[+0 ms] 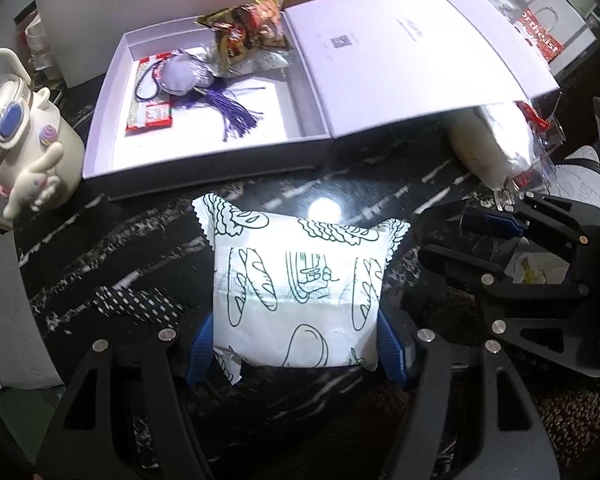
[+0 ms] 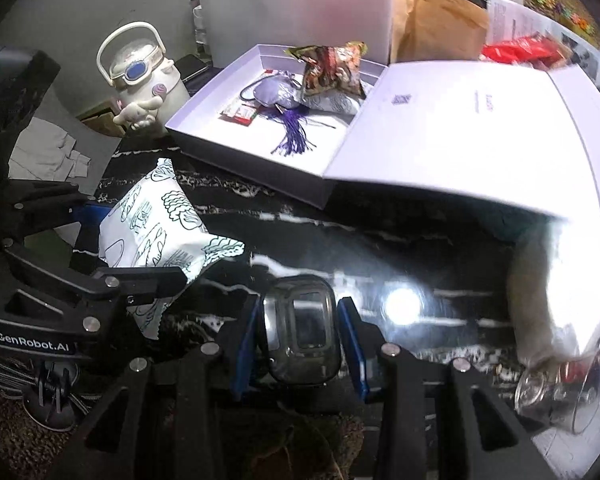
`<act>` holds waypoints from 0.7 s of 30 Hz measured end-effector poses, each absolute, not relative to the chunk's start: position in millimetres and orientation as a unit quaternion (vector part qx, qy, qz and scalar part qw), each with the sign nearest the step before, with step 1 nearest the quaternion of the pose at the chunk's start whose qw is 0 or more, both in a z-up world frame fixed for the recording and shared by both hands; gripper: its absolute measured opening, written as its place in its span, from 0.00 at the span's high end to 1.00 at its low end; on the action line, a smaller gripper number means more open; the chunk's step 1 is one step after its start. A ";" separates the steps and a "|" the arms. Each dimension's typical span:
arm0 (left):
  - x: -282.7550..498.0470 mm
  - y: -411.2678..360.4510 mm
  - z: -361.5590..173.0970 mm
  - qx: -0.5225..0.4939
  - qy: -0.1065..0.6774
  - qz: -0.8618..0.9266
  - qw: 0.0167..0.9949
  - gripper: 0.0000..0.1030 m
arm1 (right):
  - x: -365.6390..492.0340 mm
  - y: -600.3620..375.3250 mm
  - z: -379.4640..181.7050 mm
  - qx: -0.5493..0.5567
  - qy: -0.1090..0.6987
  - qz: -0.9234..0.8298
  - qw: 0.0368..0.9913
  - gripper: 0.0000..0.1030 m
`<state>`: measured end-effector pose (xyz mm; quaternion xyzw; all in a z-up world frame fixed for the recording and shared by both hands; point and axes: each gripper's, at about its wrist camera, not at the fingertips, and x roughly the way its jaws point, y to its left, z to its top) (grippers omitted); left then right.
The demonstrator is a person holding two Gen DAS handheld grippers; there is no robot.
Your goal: Organize objects
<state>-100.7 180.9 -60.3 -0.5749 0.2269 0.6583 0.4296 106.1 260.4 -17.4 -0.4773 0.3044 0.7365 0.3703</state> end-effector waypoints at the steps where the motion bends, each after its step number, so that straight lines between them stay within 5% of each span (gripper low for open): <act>1: -104.7 181.1 -60.2 -0.575 0.226 0.660 0.427 0.36 | 102.5 265.1 -16.6 -0.478 0.301 0.738 0.369 0.62; 21: -194.2 199.1 -62.2 -0.579 0.213 0.694 0.370 0.36 | 43.0 343.0 -11.3 -0.480 0.275 0.773 0.311 0.63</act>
